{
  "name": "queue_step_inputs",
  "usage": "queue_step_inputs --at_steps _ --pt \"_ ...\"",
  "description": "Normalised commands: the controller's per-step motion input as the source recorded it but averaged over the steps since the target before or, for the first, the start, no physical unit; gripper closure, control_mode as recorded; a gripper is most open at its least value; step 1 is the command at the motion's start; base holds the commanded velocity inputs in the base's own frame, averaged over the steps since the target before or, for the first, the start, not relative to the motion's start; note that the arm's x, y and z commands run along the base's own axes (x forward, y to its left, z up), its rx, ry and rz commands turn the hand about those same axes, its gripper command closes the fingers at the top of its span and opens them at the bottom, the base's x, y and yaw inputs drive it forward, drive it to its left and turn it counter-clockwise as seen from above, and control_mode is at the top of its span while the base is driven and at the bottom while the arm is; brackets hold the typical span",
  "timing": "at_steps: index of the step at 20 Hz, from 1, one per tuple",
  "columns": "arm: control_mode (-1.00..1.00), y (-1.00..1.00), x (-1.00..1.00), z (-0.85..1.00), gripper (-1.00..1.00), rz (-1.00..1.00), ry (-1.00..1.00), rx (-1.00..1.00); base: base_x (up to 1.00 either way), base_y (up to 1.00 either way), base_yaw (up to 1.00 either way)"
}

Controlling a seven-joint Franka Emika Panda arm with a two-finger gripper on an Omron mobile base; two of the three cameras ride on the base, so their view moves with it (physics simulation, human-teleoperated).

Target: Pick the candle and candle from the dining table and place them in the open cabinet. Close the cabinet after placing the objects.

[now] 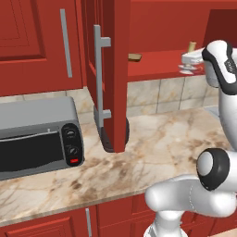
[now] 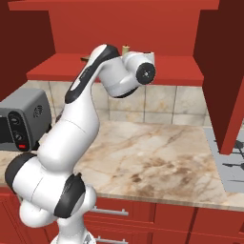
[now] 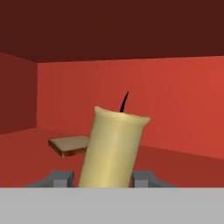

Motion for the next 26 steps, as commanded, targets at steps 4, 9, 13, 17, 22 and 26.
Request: queue_step_inputs --at_steps 4,9,13,17,22,26 --pt "-1.00 0.00 0.34 0.00 1.00 0.00 -0.05 0.00 0.00 0.00 0.00" --pt "-1.00 0.00 0.21 0.08 1.00 0.00 -0.14 0.00 0.00 0.00 0.00" --pt "-1.00 0.00 0.33 -0.02 1.00 -0.01 -0.08 0.00 0.00 0.00 0.00" --pt "-1.00 0.04 0.43 -0.19 1.00 -0.02 -0.06 0.00 0.00 0.00 0.00" --pt "-1.00 0.00 0.48 -0.13 1.00 0.00 0.00 0.00 0.00 0.00 0.00" --pt "-1.00 0.00 0.46 -0.12 1.00 0.00 0.00 0.00 0.00 0.00 0.00"
